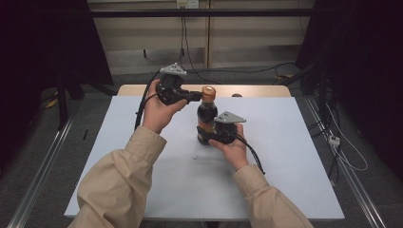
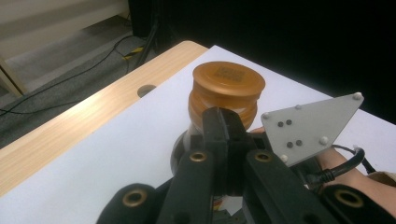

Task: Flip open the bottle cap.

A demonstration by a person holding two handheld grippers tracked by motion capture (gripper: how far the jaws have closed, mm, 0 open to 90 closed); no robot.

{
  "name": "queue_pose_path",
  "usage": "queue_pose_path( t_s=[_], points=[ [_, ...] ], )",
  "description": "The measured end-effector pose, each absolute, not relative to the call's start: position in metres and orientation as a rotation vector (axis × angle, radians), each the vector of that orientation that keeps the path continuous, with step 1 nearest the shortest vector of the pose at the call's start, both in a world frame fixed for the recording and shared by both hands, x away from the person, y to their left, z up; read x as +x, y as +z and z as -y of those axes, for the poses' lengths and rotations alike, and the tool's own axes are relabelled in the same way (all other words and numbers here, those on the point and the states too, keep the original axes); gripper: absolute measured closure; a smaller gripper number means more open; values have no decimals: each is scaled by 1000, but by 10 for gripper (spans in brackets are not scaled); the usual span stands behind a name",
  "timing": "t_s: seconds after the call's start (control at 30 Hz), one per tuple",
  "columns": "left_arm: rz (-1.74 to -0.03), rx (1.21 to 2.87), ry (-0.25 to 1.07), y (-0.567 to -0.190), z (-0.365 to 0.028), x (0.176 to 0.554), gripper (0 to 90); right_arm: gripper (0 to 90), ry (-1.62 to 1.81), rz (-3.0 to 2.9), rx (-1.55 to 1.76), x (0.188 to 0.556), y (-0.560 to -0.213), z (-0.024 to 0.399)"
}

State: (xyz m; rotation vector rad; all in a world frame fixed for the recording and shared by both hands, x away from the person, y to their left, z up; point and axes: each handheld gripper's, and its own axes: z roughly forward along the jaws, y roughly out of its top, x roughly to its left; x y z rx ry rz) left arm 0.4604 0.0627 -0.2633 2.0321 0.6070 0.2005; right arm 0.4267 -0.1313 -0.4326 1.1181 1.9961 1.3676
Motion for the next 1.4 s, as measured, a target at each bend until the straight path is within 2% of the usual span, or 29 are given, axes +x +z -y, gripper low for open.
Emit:
queue_pose_path(
  t_s=[1.4],
  points=[
    [-629, 2030, 199, -255, -57, 466, 900, 308, 1371, -1999, 1131, 427, -434, 132]
  ],
)
